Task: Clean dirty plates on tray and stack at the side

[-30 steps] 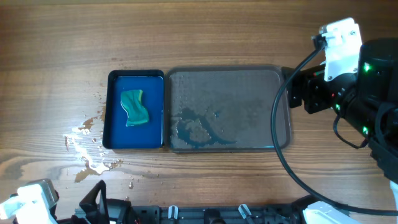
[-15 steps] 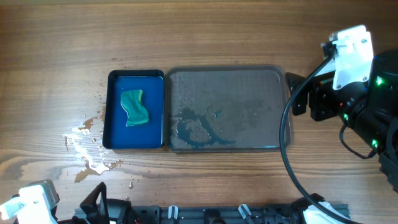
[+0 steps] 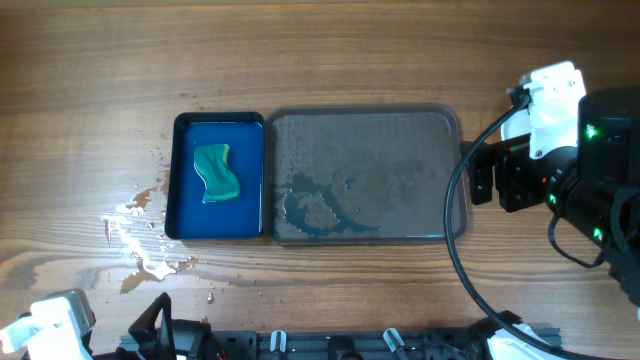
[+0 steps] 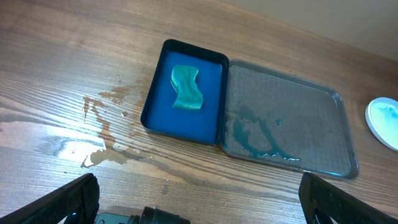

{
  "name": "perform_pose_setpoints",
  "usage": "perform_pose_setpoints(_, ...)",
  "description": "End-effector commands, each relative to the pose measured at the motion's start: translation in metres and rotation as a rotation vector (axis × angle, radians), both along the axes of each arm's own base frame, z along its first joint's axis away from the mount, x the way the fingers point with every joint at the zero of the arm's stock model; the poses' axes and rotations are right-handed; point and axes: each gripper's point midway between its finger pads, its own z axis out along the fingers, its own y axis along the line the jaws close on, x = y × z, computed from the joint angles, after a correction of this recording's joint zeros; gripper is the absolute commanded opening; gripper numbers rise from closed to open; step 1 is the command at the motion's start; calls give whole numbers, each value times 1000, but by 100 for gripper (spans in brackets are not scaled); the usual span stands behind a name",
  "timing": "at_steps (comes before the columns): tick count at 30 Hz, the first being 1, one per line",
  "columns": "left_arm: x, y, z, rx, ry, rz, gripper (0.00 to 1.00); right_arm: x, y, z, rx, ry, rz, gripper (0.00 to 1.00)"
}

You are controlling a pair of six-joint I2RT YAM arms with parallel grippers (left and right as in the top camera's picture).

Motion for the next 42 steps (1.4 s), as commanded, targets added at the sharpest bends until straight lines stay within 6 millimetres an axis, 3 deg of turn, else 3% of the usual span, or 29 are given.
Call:
perform_pose_setpoints(1,-1,3,2,13,-9,5,100,2,1,5,10,-13,-10,100)
perform_pose_setpoints(6,-1,3,2,13,-9,5,100,6,2,8,18,-30,-10,100)
perform_pose_setpoints(9,-1,3,2,13,-9,5,100,5,-3,35,68,-157,-29,100)
perform_pose_setpoints(12,-1,3,2,13,-9,5,100,-18,-23,53,121,-287,-75,100)
perform_pose_setpoints(15,-1,3,2,13,-9,5,100,-44,-38,53,172,-399,-109,100)
perform_pose_setpoints(19,-1,3,2,13,-9,5,100,-63,-43,33,218,-532,-117,100)
perform_pose_setpoints(27,-1,3,2,13,-9,5,100,-72,-25,-13,292,-924,40,100)
perform_pose_setpoints(32,-1,3,2,13,-9,5,100,-63,-31,-38,412,-1012,-5,100)
perform_pose_setpoints(39,-1,3,2,13,-9,5,100,-33,-34,-81,484,-992,-26,100)
perform_pose_setpoints(42,-1,3,2,13,-9,5,100,-19,-40,-106,606,-1011,-71,100)
